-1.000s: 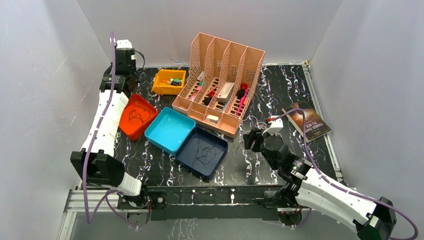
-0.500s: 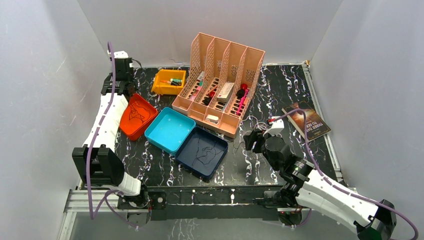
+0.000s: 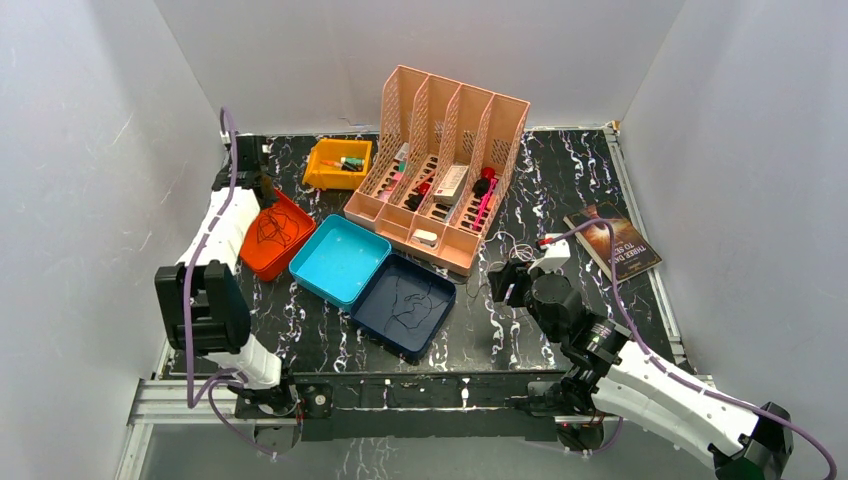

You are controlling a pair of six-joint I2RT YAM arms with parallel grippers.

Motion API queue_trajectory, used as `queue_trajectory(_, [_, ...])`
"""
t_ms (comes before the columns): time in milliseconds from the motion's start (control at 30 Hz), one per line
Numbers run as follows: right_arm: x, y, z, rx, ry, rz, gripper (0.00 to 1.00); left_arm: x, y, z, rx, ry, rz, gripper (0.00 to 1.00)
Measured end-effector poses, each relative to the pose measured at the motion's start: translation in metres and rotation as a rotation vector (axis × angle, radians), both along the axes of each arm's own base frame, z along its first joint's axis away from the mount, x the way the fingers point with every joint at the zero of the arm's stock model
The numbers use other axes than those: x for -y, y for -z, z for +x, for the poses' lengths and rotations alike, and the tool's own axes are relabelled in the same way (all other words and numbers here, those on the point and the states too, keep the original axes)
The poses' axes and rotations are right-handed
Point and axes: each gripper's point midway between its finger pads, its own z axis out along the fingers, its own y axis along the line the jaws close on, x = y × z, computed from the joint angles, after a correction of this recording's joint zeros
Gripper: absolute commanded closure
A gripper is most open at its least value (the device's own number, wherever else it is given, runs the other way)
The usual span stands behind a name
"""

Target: Untangle the cables

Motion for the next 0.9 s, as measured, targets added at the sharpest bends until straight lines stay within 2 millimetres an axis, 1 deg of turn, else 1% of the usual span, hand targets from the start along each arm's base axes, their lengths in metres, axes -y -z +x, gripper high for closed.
queue_trajectory(67, [-0.001,0.0,0.0,-0.003,-0.003,0.003,0.32,0.001,0.016,-0.001,-0.036,-0.002,-0.01,1.0])
queue_trajectory(100, [-0.001,0.001,-0.001,-0.005,-0.004,0.004,0.32,0.001,0.028,-0.003,-0.062,-0.002,-0.019,1.0])
queue_trajectory(200, [-0.002,0.003,-0.001,-0.015,-0.006,0.002,0.32,0.002,0.051,-0.006,-0.12,-0.004,-0.039,1.0])
queue_trajectory(300, [-0.003,0.005,-0.001,-0.023,-0.007,0.002,0.33,0.004,0.068,-0.006,-0.159,0.002,-0.063,1.0])
queue_trajectory(500, [-0.004,0.002,-0.002,-0.025,-0.004,0.031,0.32,0.008,0.099,-0.006,-0.243,0.017,-0.12,1.0])
queue_trajectory(567, [-0.004,0.002,-0.002,-0.026,-0.004,0.035,0.32,0.009,0.106,-0.007,-0.263,0.021,-0.133,1.0])
queue_trajectory(633, [-0.005,0.003,-0.003,-0.029,-0.006,0.033,0.32,0.01,0.111,-0.01,-0.284,0.023,-0.144,0.95])
queue_trajectory(733, [-0.005,0.005,-0.003,-0.035,-0.009,0.027,0.33,0.01,0.111,-0.011,-0.292,0.027,-0.151,0.88])
queue_trajectory(900, [-0.007,0.01,-0.003,-0.051,-0.015,0.012,0.33,0.01,0.106,-0.008,-0.285,0.031,-0.15,0.68])
